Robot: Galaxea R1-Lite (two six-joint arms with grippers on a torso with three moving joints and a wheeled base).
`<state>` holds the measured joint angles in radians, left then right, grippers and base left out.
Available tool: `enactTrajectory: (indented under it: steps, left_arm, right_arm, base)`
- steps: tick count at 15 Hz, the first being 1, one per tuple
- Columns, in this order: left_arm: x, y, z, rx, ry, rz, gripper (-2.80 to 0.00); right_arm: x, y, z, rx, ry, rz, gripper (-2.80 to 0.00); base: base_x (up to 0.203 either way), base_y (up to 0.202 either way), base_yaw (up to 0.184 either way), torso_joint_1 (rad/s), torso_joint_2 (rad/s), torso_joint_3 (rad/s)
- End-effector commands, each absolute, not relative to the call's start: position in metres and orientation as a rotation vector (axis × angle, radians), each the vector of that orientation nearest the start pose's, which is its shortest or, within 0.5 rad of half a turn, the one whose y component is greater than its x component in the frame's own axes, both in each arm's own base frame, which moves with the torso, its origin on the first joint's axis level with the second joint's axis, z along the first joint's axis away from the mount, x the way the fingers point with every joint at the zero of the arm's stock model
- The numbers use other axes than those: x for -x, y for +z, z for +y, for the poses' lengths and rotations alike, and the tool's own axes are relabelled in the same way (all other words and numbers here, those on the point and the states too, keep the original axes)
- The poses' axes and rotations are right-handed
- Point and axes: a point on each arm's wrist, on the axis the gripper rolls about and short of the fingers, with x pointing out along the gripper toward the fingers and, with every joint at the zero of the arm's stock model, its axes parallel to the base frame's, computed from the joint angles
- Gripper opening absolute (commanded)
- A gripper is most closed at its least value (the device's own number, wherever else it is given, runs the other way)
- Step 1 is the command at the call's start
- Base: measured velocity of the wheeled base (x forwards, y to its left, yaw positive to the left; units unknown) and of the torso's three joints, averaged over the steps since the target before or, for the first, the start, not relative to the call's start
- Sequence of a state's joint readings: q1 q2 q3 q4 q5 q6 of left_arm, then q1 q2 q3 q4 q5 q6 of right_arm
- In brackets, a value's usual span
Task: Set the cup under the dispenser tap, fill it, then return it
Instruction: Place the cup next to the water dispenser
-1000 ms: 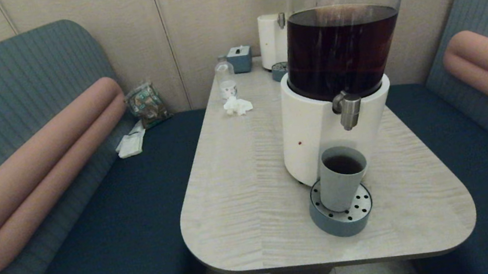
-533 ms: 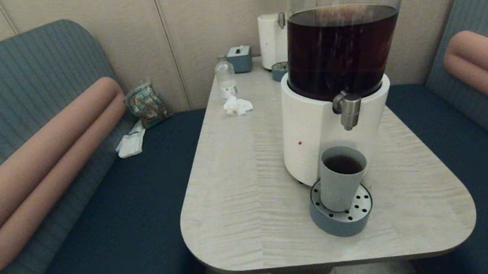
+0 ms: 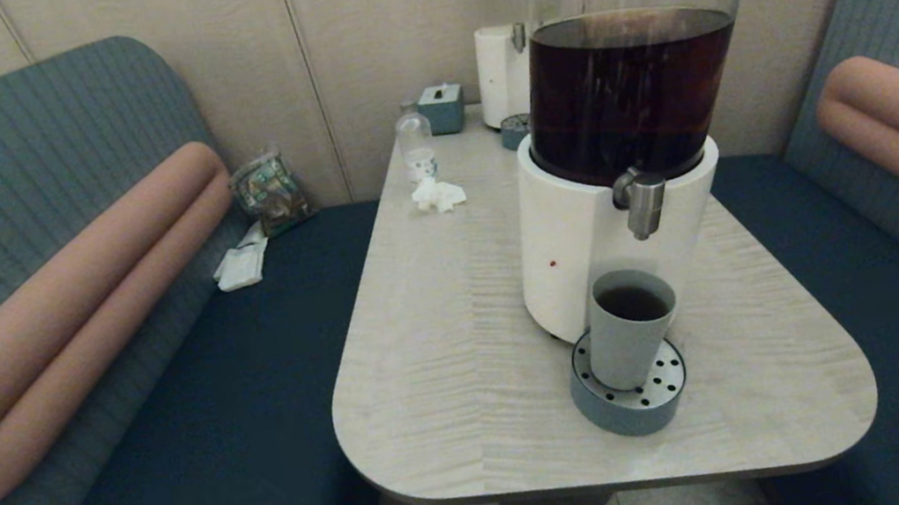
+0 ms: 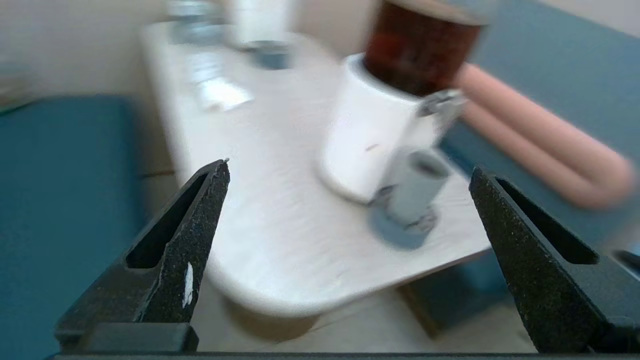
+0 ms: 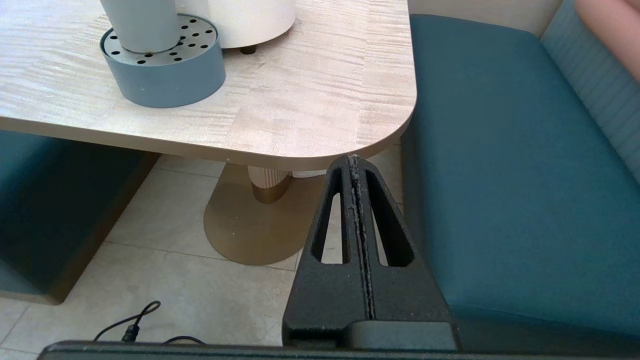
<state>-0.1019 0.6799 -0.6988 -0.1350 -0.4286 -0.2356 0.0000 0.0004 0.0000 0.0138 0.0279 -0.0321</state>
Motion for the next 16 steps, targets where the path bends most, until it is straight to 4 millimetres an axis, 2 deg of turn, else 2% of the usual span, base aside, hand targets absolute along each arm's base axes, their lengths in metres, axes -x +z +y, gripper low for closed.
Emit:
enactTrajectory:
  steps: [1,3,5,9,10,12,16]
  left_arm:
    - [-0.142,0.278,-0.03,0.176,-0.692,0.031,0.0]
    - [-0.185,0.264,-0.04,0.105,-0.845,-0.013,0.0]
    - [-0.214,0.244,-0.047,0.044,-0.969,-0.084,0.0]
    - [-0.267,0.189,-0.057,-0.099,-1.059,-0.174,0.0]
    - [-0.274,0.182,-0.06,-0.131,-1.085,-0.21,0.0]
    - [-0.277,0.179,-0.072,-0.152,-1.146,-0.239,0.0]
    - [-0.292,0.17,-0.101,-0.134,-1.241,-0.223,0.0]
  right_arm:
    - [0.023,0.074,0.001,0.034,0.028,0.013,-2.8]
    - [0.023,0.074,0.001,0.032,0.028,0.013,-2.8]
    - [0.023,0.074,0.001,0.033,0.029,0.013,-2.8]
    - [0.023,0.074,0.001,0.033,0.029,0.015,-2.8]
    - [0.023,0.074,0.001,0.033,0.029,0.013,-2.8]
    - [0.023,0.074,0.001,0.032,0.029,0.015,-2.8]
    - [0.023,0.074,0.001,0.032,0.028,0.013,-2.8]
  base:
    - [0.0,0.0,0.0,0.0,0.0,0.0]
    - [0.0,0.0,0.0,0.0,0.0,0.0]
    - [0.0,0.0,0.0,0.0,0.0,0.0]
    - [0.0,0.0,0.0,0.0,0.0,0.0]
    - [0.0,0.0,0.0,0.0,0.0,0.0]
    - [0.0,0.0,0.0,0.0,0.0,0.0]
    - [0.0,0.0,0.0,0.0,0.0,0.0]
